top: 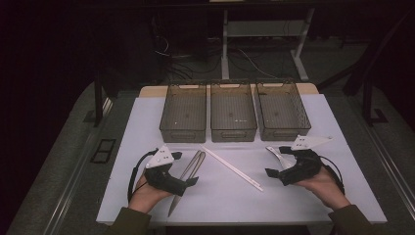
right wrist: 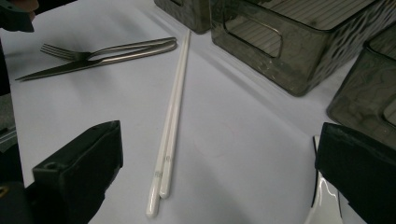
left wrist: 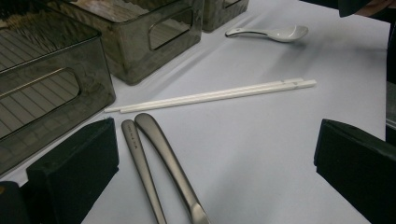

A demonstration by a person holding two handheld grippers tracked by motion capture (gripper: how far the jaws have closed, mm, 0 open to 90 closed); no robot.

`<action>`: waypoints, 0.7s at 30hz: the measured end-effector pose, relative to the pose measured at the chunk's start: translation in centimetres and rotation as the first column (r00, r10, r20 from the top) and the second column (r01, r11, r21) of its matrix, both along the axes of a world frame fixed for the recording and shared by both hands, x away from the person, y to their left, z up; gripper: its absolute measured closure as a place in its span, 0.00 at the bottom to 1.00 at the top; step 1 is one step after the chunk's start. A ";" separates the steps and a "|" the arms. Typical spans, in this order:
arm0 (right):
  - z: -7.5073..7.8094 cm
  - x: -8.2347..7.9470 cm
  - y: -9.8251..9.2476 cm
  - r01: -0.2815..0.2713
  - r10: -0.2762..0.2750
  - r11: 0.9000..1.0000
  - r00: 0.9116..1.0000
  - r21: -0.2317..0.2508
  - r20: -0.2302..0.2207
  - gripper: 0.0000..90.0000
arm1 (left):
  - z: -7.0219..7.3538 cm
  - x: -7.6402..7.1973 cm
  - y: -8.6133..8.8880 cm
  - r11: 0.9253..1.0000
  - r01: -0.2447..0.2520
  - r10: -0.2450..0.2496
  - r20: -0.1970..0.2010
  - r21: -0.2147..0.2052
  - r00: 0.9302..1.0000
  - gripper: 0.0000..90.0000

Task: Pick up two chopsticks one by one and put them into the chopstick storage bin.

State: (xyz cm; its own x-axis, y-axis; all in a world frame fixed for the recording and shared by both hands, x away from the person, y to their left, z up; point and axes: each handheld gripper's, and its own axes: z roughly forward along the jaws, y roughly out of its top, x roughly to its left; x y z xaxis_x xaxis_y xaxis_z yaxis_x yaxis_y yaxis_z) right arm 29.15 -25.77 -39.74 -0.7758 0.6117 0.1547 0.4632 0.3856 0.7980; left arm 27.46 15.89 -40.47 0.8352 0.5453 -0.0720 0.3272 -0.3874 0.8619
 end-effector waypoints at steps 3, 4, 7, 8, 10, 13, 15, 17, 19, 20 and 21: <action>0.0 0.2 0.4 -0.010 0.010 1.000 1.000 0.001 -0.001 0.01 | 0.0 0.0 0.0 1.000 0.000 0.000 0.000 0.000 1.000 0.00; 0.0 0.2 0.4 -0.010 0.010 1.000 1.000 0.001 -0.001 0.01 | 0.0 0.0 0.0 1.000 0.000 0.000 0.000 0.000 1.000 0.00; 0.0 0.6 1.1 -0.021 0.021 1.000 1.000 -0.002 -0.006 0.01 | 0.0 0.0 0.0 1.000 0.000 0.000 -0.001 0.001 1.000 0.00; 0.0 0.7 1.3 -0.024 0.024 1.000 1.000 -0.002 -0.003 0.01 | 0.0 0.0 0.0 1.000 0.000 0.000 -0.001 0.001 1.000 0.00; -0.1 0.9 1.6 -0.032 0.032 0.999 0.999 -0.003 -0.007 0.01 | 0.0 0.0 0.0 1.000 0.000 0.000 -0.001 0.001 1.000 0.00; -0.1 1.1 1.9 -0.043 0.043 0.999 0.999 -0.008 -0.010 0.01 | 0.0 0.0 0.0 1.000 -0.001 0.001 -0.002 -0.001 1.000 0.00; -0.2 1.5 2.4 -0.051 0.051 0.999 0.999 -0.009 -0.013 0.01 | 0.0 0.0 0.0 1.000 -0.002 0.002 -0.003 -0.002 1.000 0.00; -0.1 1.6 2.5 -0.053 0.053 0.999 0.998 -0.009 -0.017 0.01 | 0.0 0.0 0.0 1.000 -0.001 0.001 -0.003 -0.001 1.000 0.00; -0.2 1.9 2.9 -0.064 0.064 0.998 0.998 -0.012 -0.021 0.01 | -0.1 0.0 0.0 1.000 -0.002 0.002 -0.005 -0.003 1.000 0.00; -0.2 2.0 3.0 -0.063 0.063 0.998 0.998 -0.010 -0.023 0.01 | -0.1 0.0 0.0 1.000 -0.001 0.001 -0.006 0.001 1.000 0.00; -0.2 2.0 3.0 -0.063 0.063 0.998 0.998 -0.010 -0.023 0.01 | -0.1 0.0 0.0 1.000 -0.001 0.001 -0.006 0.001 1.000 0.00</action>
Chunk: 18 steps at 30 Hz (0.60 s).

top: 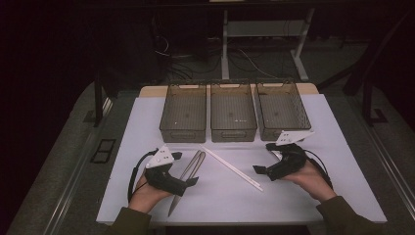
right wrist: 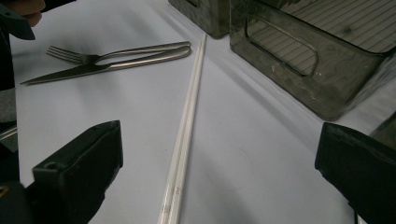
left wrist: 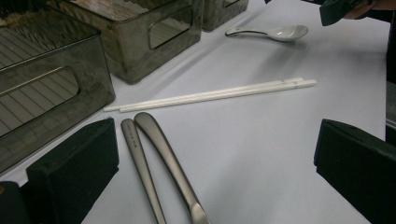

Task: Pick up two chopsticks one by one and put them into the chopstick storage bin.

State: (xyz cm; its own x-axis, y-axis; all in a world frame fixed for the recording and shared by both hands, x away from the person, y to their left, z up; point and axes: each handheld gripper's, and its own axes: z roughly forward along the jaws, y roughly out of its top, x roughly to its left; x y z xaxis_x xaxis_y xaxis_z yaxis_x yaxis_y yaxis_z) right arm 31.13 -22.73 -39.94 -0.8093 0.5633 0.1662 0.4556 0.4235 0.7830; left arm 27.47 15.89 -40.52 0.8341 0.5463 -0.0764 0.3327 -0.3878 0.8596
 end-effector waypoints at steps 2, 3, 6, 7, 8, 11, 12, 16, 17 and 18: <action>0.0 0.3 0.4 -0.008 0.008 1.000 1.000 -0.001 -0.004 0.01 | 0.0 0.0 0.0 1.000 0.000 0.000 -0.001 0.000 1.000 0.00; 0.0 0.4 0.5 -0.010 0.010 1.000 1.000 0.000 -0.004 0.01 | 0.0 0.0 0.0 1.000 0.000 0.000 -0.001 0.000 1.000 0.00; 0.0 0.5 0.7 -0.012 0.012 1.000 1.000 0.004 -0.011 0.01 | 0.0 0.0 0.0 1.000 0.001 -0.001 0.000 0.000 1.000 0.00; 0.0 0.7 1.0 -0.016 0.016 1.000 1.000 0.005 -0.011 0.01 | 0.0 0.0 0.0 1.000 0.001 -0.001 -0.001 0.000 1.000 0.00; -0.1 0.8 1.1 -0.020 0.020 1.000 1.000 0.005 -0.012 0.01 | -0.1 0.0 0.0 1.000 0.003 -0.003 0.000 0.001 1.000 0.00; -0.1 1.0 1.4 -0.024 0.024 1.000 1.000 0.004 -0.018 0.01 | -0.1 0.1 0.0 1.000 0.003 -0.003 -0.001 0.001 1.000 0.00; -0.1 1.1 1.5 -0.024 0.024 1.000 0.999 0.003 -0.022 0.01 | -0.1 0.1 0.0 1.000 0.001 -0.001 -0.001 -0.003 1.000 0.00; -0.2 1.4 2.1 -0.034 0.034 0.999 0.999 0.000 -0.029 0.01 | -0.1 0.1 0.0 1.000 -0.002 0.002 -0.005 -0.007 1.000 0.00; -0.2 1.5 2.3 -0.035 0.035 0.999 0.999 -0.001 -0.033 0.01 | -0.1 0.1 0.0 1.000 -0.001 0.001 -0.005 -0.005 1.000 0.00; -0.2 1.6 2.5 -0.037 0.037 0.999 0.999 -0.002 -0.035 0.01 | -0.1 0.1 0.0 1.000 0.000 0.000 -0.004 -0.005 1.000 0.00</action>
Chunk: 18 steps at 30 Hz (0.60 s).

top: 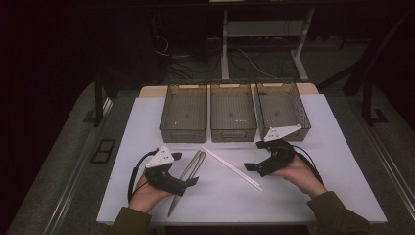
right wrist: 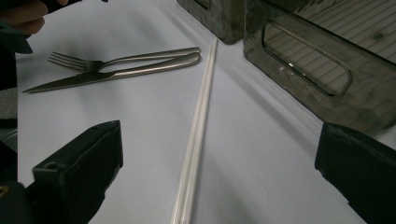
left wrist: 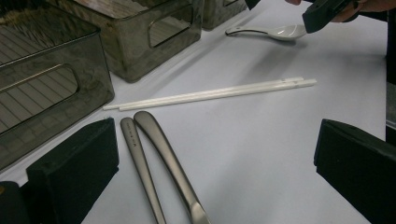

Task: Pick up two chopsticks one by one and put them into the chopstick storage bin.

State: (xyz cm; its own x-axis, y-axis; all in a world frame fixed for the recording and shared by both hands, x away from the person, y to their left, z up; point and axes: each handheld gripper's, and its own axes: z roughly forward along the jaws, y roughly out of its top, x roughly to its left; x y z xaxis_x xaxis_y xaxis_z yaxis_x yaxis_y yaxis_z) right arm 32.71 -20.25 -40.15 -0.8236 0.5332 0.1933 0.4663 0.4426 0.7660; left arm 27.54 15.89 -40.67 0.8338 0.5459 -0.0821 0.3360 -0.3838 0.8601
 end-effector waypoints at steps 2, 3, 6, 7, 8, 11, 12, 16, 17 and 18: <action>-0.1 0.2 0.3 -0.006 0.006 1.000 1.000 -0.001 -0.003 0.04 | 0.0 0.0 0.0 1.000 -0.002 0.002 -0.002 -0.003 1.000 0.00; -0.1 0.2 0.5 -0.006 0.006 1.000 1.000 -0.002 -0.001 0.05 | 0.0 0.0 0.0 1.000 0.000 0.000 -0.001 0.002 1.000 0.00; -0.4 0.5 1.0 -0.018 0.017 1.000 1.000 -0.009 -0.015 0.07 | 0.0 0.0 0.0 1.000 -0.003 0.003 -0.004 -0.004 1.000 0.00; -0.4 0.5 1.2 -0.023 0.023 1.000 1.000 -0.012 -0.021 0.10 | 0.0 0.0 0.0 1.000 -0.006 0.005 -0.004 -0.007 1.000 0.00; -0.5 0.6 1.4 -0.027 0.027 1.000 0.999 -0.015 -0.027 0.13 | 0.0 0.0 0.0 1.000 -0.006 0.006 -0.005 -0.009 1.000 0.00; -0.8 0.8 1.8 -0.036 0.035 0.999 0.998 -0.032 -0.045 0.18 | -0.1 0.0 0.0 1.000 -0.007 0.007 -0.004 -0.012 1.000 0.00; -0.9 0.9 2.0 -0.037 0.035 0.998 0.998 -0.041 -0.051 0.21 | -0.1 0.0 0.0 1.000 -0.006 0.006 -0.004 -0.010 1.000 0.00; -1.3 1.0 2.2 -0.044 0.040 0.997 0.997 -0.057 -0.072 0.37 | -0.1 0.1 0.1 1.000 -0.002 0.002 -0.005 -0.009 1.000 0.00; -1.4 1.0 2.3 -0.047 0.043 0.997 0.996 -0.057 -0.072 0.40 | -0.1 0.1 0.1 1.000 -0.002 0.002 -0.005 -0.009 1.000 0.00; -1.4 1.0 2.4 -0.048 0.043 0.997 0.996 -0.067 -0.072 0.42 | -0.1 0.1 0.2 1.000 -0.002 0.002 -0.006 -0.009 1.000 0.00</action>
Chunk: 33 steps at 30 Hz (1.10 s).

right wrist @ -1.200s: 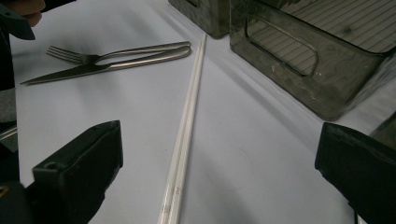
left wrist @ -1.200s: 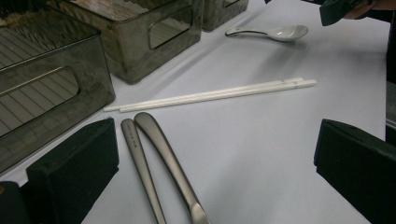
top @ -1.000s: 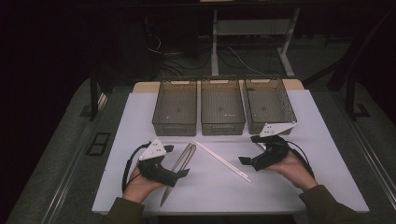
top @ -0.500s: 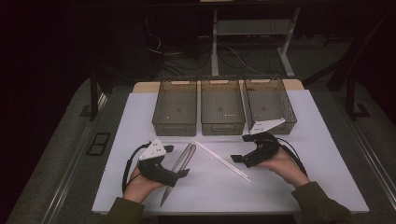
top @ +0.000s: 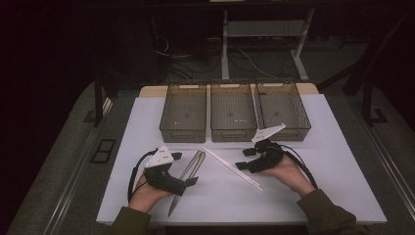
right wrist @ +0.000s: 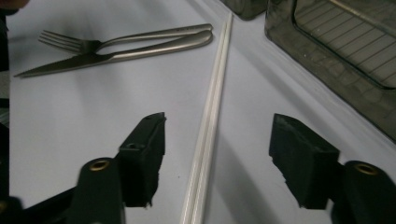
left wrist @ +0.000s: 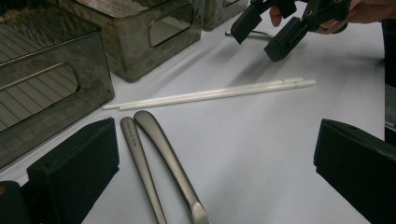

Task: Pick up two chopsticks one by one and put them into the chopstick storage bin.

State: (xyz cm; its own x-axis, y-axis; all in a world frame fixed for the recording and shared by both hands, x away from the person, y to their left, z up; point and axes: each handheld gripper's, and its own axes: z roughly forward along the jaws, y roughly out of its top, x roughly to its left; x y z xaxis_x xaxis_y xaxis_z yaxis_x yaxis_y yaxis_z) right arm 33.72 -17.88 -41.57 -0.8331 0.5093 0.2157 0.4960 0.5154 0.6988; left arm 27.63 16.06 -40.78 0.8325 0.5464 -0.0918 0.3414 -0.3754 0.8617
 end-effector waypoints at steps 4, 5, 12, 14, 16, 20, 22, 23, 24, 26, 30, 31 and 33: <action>-0.3 -0.2 0.4 -0.010 0.010 0.999 1.000 -0.037 0.002 0.53 | 0.0 0.0 0.0 1.000 -0.003 0.003 -0.001 -0.005 1.000 0.00; -0.4 -0.3 0.5 -0.009 0.009 0.999 1.000 -0.043 -0.002 0.56 | 0.0 0.0 -0.1 1.000 -0.002 0.002 -0.002 -0.005 1.000 0.00; -0.9 -0.4 0.9 -0.008 0.006 0.996 1.000 -0.088 -0.026 0.73 | -0.1 0.0 -0.1 1.000 0.002 -0.002 -0.003 0.001 1.000 0.00; -1.0 -0.4 0.9 -0.010 0.008 0.996 1.000 -0.091 -0.024 0.75 | -0.1 0.0 -0.1 1.000 0.002 -0.002 -0.002 0.002 1.000 0.00; -1.1 -0.4 1.0 -0.011 0.009 0.994 1.000 -0.110 -0.024 0.80 | -0.1 0.0 -0.1 1.000 0.002 -0.002 -0.003 0.001 1.000 0.00; -1.4 -0.6 1.3 -0.021 0.016 0.991 0.999 -0.129 -0.036 0.84 | -0.1 0.0 0.0 1.000 0.006 -0.006 -0.002 0.006 1.000 0.00; -1.5 -0.7 1.4 -0.024 0.019 0.991 0.999 -0.135 -0.038 0.85 | -0.1 0.0 0.0 1.000 0.006 -0.006 -0.003 0.006 1.000 0.00; -1.7 -0.8 1.6 -0.030 0.024 0.989 0.999 -0.148 -0.038 0.86 | -0.1 0.0 0.0 1.000 0.006 -0.006 -0.002 0.007 1.000 0.00; -1.7 -0.8 1.6 -0.030 0.025 0.987 0.999 -0.158 -0.038 0.87 | -0.1 0.0 0.0 1.000 0.006 -0.006 -0.002 0.006 1.000 0.00; -1.8 -0.8 1.7 -0.027 0.021 0.986 0.999 -0.166 -0.036 0.88 | -0.1 0.0 0.0 1.000 0.006 -0.006 -0.003 0.006 1.000 0.00; -1.9 -0.9 1.6 -0.027 0.021 0.983 0.999 -0.182 -0.033 0.89 | -0.1 0.0 0.0 1.000 0.005 -0.005 -0.002 0.006 1.000 0.00; -1.9 -0.9 1.7 -0.026 0.021 0.982 0.999 -0.187 -0.032 0.89 | -0.1 0.0 0.0 1.000 0.004 -0.004 -0.002 0.004 1.000 0.00; -1.9 -0.9 1.7 -0.024 0.019 0.981 0.999 -0.192 -0.030 0.89 | -0.1 0.0 0.0 1.000 0.003 -0.003 -0.003 0.002 1.000 0.00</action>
State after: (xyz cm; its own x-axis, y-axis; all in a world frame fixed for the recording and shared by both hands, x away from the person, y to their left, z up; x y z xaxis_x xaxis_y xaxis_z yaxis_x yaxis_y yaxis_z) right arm 32.83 -16.21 -43.46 -0.8394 0.5255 0.1391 0.5013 0.6493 0.5720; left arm 27.61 16.03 -40.84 0.8337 0.5444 -0.0926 0.3426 -0.3783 0.8599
